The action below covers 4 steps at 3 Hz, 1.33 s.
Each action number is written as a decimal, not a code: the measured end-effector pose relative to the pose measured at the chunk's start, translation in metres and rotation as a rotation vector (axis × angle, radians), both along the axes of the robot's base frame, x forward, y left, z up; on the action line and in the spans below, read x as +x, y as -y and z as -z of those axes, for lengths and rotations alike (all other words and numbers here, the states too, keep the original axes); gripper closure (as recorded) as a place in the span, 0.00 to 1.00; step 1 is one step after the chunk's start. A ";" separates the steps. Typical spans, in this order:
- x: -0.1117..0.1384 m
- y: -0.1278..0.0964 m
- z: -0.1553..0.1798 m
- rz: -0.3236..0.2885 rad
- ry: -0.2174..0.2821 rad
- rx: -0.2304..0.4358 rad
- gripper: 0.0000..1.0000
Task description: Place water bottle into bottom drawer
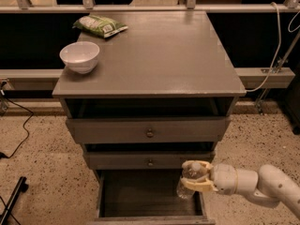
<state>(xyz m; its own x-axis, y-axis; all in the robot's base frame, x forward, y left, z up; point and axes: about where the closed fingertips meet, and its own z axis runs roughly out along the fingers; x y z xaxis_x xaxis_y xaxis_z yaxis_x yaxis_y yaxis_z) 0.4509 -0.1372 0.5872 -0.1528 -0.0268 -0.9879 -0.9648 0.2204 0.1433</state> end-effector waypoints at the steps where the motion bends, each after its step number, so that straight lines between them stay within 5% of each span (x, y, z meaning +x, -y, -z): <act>1: -0.009 -0.014 0.087 0.060 -0.008 0.044 1.00; 3: -0.016 -0.025 0.104 0.055 -0.030 0.083 1.00; 4: 0.007 -0.018 0.130 0.141 -0.035 0.037 1.00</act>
Offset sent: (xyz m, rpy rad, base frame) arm -0.0077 0.0120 -0.0774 0.0384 0.0074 -0.0529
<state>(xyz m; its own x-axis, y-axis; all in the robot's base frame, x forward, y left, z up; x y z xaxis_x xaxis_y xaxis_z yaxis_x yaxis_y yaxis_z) 0.4576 -0.1197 0.4576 -0.1872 0.0341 -0.9817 -0.9190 0.3468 0.1873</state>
